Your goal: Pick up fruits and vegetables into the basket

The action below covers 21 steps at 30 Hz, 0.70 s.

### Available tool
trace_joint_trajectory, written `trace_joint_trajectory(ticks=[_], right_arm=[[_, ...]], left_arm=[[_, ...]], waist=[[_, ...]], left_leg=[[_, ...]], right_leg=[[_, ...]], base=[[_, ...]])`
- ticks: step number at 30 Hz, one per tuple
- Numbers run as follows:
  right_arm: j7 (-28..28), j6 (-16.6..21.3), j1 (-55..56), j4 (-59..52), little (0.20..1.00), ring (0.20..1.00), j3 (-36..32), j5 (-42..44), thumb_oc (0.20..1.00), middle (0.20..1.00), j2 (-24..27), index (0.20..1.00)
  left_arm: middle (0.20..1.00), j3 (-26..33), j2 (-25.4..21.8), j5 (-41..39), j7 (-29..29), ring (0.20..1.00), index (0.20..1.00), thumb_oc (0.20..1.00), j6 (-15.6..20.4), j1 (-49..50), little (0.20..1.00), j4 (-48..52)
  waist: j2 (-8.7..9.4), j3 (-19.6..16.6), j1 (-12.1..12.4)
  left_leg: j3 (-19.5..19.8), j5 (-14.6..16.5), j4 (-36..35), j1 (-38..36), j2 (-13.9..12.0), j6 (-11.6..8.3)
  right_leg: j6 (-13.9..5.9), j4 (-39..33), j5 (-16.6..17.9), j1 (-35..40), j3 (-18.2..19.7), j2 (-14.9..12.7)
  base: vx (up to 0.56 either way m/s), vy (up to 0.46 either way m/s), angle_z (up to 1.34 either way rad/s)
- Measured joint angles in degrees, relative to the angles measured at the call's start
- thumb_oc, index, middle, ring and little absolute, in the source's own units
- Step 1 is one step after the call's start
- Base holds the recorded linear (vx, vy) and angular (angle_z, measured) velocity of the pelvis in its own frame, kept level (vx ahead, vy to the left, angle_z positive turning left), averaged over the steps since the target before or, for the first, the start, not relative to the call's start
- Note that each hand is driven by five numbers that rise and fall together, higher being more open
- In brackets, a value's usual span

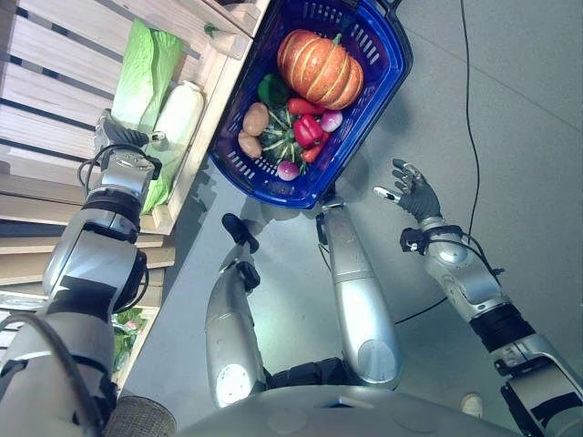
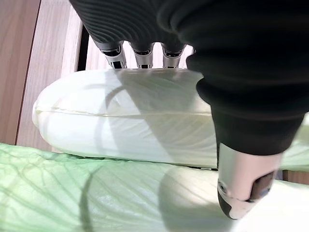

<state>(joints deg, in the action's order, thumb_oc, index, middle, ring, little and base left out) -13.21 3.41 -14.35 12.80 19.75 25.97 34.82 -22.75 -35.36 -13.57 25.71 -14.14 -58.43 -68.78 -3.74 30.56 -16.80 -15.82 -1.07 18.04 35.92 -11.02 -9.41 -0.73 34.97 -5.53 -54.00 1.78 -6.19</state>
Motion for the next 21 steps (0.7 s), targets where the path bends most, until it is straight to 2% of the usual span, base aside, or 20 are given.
trace_joint_trajectory(ticks=[6,7,8,10,11,21], right_arm=[[-0.5,0.0,-0.2,0.0,1.000,1.000,0.2,0.6,1.000,1.000,0.0,1.000],[-0.6,0.0,-0.3,0.0,1.000,1.000,0.2,1.1,1.000,1.000,0.0,1.000],[-0.6,0.0,-0.5,0.0,1.000,1.000,0.2,1.2,1.000,1.000,0.0,1.000],[-0.7,0.0,-1.0,0.0,1.000,1.000,0.3,1.8,1.000,1.000,0.0,1.000],[-0.8,0.1,-1.5,0.0,1.000,1.000,0.3,2.1,1.000,1.000,0.0,1.000],[-1.9,0.4,-2.2,0.0,1.000,1.000,1.2,2.2,1.000,1.000,-0.1,1.000]], left_arm=[[1.000,0.0,-0.9,0.0,1.7,1.000,1.000,1.000,-3.1,-1.4,1.000,0.0],[0.799,0.0,-0.9,0.1,1.9,0.799,0.799,0.799,-3.2,-1.5,0.799,0.0],[0.633,0.0,-1.0,0.1,2.3,0.633,0.633,0.633,-3.2,-1.6,0.633,-0.1],[0.485,0.0,-1.1,0.1,3.1,0.485,0.485,0.485,-3.4,-2.2,0.485,-0.5],[0.200,0.0,-1.6,0.1,3.2,0.200,0.200,0.200,-3.6,-2.4,0.200,-0.8],[0.200,-2.5,-2.0,2.5,2.0,0.200,0.200,0.200,-3.2,-3.4,0.200,-1.8]], waist=[[0.01,0.0,-0.1],[0.01,0.0,-0.1],[0.02,0.0,0.0],[0.03,0.0,-0.1],[0.03,0.0,-0.1],[0.50,-0.3,0.0]], left_leg=[[1.2,0.5,1.7,2.1,-1.0,-0.37],[1.5,0.5,1.8,2.4,-1.0,-0.39],[1.8,0.5,1.9,2.5,-1.0,-0.40],[2.1,0.5,2.2,2.9,-1.2,-0.44],[2.2,0.6,2.5,3.2,-1.3,-0.56],[2.3,1.3,3.8,4.4,-1.4,-0.55]], right_leg=[[0.13,0.3,0.1,-1.3,-0.2,1.0],[0.13,0.3,0.1,-1.5,-0.3,1.0],[0.13,0.3,0.1,-1.7,-0.4,1.0],[0.14,0.3,0.4,-1.9,-0.5,1.1],[0.14,0.3,0.4,-2.0,-0.5,1.1],[-0.03,0.1,0.7,-2.4,-0.4,1.3]], base=[[0.00,-0.019,-0.04],[0.00,0.000,0.00],[0.00,0.000,0.00],[0.00,0.000,0.00],[0.00,0.000,0.00],[0.00,0.000,0.00]])
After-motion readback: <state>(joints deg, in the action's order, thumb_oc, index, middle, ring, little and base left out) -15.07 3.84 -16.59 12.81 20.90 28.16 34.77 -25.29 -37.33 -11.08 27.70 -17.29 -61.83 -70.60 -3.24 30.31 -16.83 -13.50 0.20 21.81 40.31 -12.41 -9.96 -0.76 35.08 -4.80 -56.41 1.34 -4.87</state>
